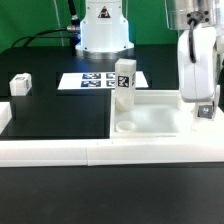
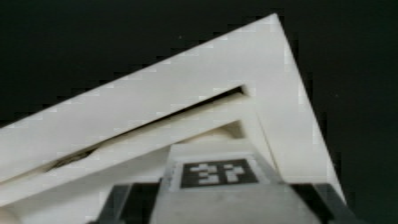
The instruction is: Assemble square table
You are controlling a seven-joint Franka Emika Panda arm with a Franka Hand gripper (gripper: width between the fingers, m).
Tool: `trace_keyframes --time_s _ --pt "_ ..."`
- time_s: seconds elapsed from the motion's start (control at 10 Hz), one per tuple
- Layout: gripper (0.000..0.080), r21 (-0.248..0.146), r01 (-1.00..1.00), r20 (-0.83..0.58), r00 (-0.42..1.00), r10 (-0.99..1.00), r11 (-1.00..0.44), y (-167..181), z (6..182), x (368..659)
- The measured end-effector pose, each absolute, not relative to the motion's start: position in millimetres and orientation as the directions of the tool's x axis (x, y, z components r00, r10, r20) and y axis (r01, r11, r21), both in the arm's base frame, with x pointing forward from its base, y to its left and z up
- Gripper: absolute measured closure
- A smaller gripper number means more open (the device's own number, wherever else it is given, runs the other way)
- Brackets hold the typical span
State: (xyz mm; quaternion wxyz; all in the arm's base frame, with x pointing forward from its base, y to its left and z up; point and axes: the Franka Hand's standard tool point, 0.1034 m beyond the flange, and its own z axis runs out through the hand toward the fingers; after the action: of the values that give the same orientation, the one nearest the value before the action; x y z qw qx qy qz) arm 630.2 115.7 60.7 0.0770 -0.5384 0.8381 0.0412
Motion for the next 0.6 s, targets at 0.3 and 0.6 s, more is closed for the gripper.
trace_keyframes --time_s 0.3,0.6 --pt "0.0505 -0.004 -0.891 -0.161 -0.448 -0.879 0.454 112.4 59.4 627.6" --pt "0.0183 -0.025 -0.902 -0.182 -0.42 -0.889 0.432 116.1 75.4 630.0"
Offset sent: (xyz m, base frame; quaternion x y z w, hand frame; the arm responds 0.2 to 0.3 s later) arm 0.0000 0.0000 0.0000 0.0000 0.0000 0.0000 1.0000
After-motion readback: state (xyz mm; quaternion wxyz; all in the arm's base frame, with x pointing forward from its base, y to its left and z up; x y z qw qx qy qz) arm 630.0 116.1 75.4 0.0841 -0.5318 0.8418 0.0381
